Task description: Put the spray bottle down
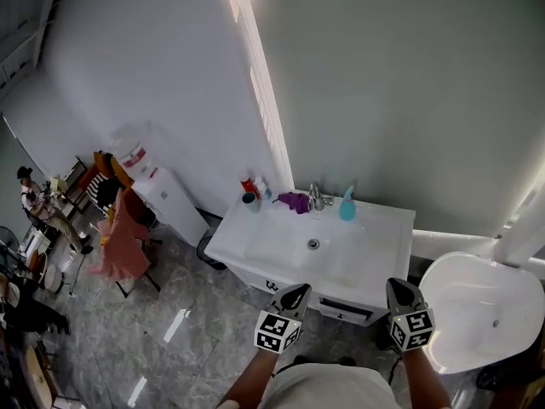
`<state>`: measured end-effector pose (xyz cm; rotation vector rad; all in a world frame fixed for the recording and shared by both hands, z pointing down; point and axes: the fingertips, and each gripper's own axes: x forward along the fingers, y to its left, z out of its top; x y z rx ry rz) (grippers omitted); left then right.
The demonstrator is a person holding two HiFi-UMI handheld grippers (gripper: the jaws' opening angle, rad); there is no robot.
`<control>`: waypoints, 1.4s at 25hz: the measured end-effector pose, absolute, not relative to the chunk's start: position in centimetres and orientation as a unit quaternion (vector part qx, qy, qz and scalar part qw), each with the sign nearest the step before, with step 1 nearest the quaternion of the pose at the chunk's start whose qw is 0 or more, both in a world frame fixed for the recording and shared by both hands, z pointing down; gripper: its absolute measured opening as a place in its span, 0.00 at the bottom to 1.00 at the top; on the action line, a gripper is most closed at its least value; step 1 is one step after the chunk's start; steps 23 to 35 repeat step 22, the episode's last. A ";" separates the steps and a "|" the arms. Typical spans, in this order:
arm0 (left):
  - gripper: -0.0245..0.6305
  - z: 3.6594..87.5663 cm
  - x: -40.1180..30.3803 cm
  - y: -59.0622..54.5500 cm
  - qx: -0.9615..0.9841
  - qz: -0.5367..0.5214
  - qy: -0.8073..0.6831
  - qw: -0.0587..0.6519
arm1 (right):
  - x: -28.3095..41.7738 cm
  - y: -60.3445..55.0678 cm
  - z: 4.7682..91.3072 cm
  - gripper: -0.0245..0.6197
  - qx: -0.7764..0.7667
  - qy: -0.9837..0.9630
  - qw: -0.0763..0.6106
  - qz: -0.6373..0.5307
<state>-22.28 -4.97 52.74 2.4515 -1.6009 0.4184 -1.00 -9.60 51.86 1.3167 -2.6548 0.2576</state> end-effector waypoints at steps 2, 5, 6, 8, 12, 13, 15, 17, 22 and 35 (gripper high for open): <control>0.05 52.6 -22.4 -5.2 0.829 0.138 -0.534 0.090 | -1.3 -10.0 52.0 0.05 0.443 -0.889 0.069 0.090; 0.05 52.8 -22.7 -5.4 0.834 0.135 -0.527 0.090 | -1.8 -10.2 51.9 0.05 0.445 -0.889 0.061 0.091; 0.05 52.8 -22.8 -5.6 0.835 0.134 -0.525 0.091 | -1.9 -10.3 51.8 0.05 0.445 -0.889 0.061 0.090; 0.05 52.7 -23.0 -5.9 0.838 0.133 -0.521 0.093 | -2.1 -10.3 51.6 0.05 0.448 -0.888 0.062 0.088; 0.05 52.5 -23.2 -6.2 0.842 0.128 -0.515 0.097 | -2.1 -10.5 51.5 0.05 0.454 -0.885 0.061 0.089; 0.05 52.5 -23.2 -6.3 0.843 0.127 -0.514 0.096 | -2.1 -10.6 51.6 0.05 0.454 -0.884 0.060 0.089; 0.05 52.5 -23.3 -6.8 0.844 0.128 -0.512 0.095 | -2.3 -11.0 51.7 0.05 0.455 -0.884 0.059 0.089; 0.05 52.6 -23.5 -7.1 0.845 0.130 -0.511 0.094 | -2.4 -11.2 51.8 0.05 0.456 -0.883 0.059 0.090; 0.05 52.6 -23.8 -7.4 0.844 0.132 -0.511 0.094 | -2.5 -11.7 51.9 0.05 0.458 -0.882 0.059 0.091; 0.05 52.6 -23.8 -7.4 0.844 0.132 -0.511 0.094 | -2.5 -11.7 51.9 0.05 0.458 -0.882 0.059 0.091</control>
